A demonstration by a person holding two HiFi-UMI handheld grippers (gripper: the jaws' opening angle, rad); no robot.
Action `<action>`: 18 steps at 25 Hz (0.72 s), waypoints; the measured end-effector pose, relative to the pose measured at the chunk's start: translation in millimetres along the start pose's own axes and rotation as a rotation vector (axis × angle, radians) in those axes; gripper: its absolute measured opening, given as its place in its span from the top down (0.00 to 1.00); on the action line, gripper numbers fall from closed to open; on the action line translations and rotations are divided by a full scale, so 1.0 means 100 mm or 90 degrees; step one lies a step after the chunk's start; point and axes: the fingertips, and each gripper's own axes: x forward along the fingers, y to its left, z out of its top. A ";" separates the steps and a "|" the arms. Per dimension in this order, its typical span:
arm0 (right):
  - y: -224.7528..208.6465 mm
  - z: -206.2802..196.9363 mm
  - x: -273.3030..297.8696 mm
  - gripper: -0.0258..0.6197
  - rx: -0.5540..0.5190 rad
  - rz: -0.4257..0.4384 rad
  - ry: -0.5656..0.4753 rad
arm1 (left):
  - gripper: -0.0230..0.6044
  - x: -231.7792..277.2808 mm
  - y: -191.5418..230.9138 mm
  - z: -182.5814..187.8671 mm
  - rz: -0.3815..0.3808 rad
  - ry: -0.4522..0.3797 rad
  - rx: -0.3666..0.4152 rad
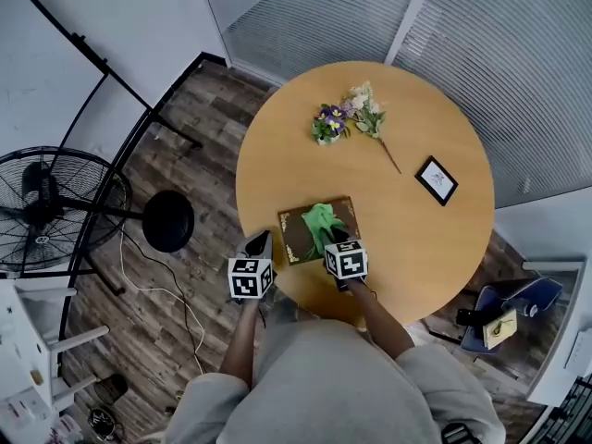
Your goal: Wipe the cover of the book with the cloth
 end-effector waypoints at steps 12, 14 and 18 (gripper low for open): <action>-0.54 -0.03 -0.22 0.85 0.034 -0.054 -0.011 | 0.95 0.19 -0.23 0.09 -0.026 0.007 0.020; -0.63 -0.04 -0.26 0.85 0.038 -0.065 -0.012 | 0.95 0.22 -0.27 0.10 -0.032 0.007 0.024; -0.77 -0.05 -0.32 0.85 0.045 -0.081 -0.012 | 0.95 0.25 -0.33 0.14 -0.040 0.007 0.030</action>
